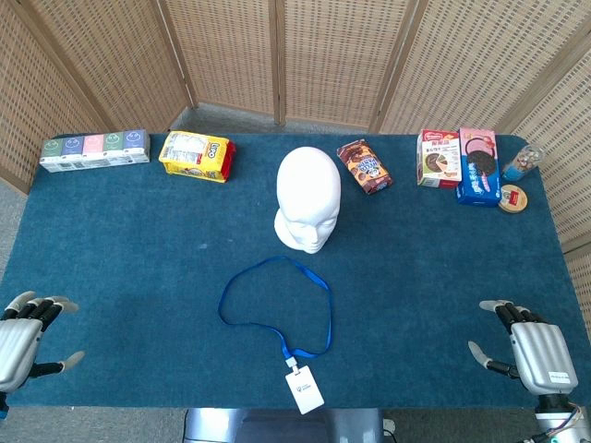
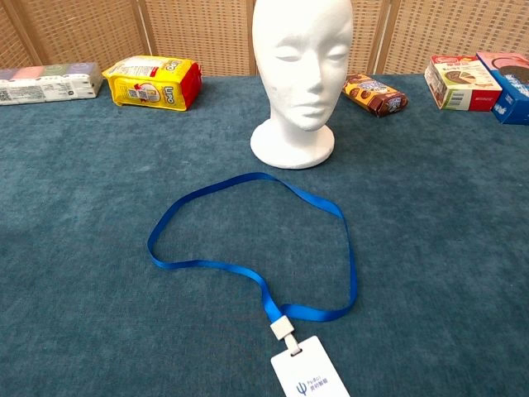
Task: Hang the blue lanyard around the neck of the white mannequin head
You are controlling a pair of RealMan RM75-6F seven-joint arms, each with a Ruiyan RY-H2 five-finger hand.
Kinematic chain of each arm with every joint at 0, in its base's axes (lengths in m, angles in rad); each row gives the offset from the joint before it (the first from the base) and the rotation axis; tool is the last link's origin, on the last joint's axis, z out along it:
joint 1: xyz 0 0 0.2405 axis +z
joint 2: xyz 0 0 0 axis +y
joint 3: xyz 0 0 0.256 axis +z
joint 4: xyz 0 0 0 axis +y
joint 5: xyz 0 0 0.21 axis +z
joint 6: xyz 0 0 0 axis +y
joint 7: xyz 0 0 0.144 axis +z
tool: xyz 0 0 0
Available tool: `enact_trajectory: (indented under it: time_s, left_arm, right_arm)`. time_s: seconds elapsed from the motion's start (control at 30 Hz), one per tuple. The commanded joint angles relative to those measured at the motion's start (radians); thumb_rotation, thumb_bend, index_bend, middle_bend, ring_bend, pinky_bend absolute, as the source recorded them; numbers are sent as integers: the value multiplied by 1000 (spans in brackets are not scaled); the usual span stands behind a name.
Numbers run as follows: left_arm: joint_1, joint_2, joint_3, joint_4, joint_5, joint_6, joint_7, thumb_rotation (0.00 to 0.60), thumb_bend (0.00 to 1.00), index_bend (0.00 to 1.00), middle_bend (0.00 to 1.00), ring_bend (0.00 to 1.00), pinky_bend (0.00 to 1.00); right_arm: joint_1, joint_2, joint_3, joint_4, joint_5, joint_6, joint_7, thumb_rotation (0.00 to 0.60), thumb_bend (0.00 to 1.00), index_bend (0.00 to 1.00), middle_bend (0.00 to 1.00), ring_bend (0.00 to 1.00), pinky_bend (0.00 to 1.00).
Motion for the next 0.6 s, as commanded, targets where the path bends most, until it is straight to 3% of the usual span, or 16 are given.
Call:
enact_trajectory:
  time_s: [0.03,0.23,0.43,0.6]
  left_arm:
    - [0,3,-1,-2,0,1,-2,490,92,309,284,247,118]
    - [-2,7,1,-7,6,-2,-7,491,92,309,283,247,118]
    - [-6,19,6,-12,15,-11,-28,499,92,309,284,247,118]
    - [-9,25,1,-12,12,-10,-27,497,92,309,283,247,118]
  right_arm:
    - [1,0,1,3,-2,1,5,405,311,275,326,382,447]
    - [5,-4,7,13,-14,8,29,407,311,275,332,392,468]
    - [19,-12,12,31,-33,0,147,407,311,275,359,421,487]
    - [50,-15,17,47,-41,-40,293,405,311,275,404,509,622]
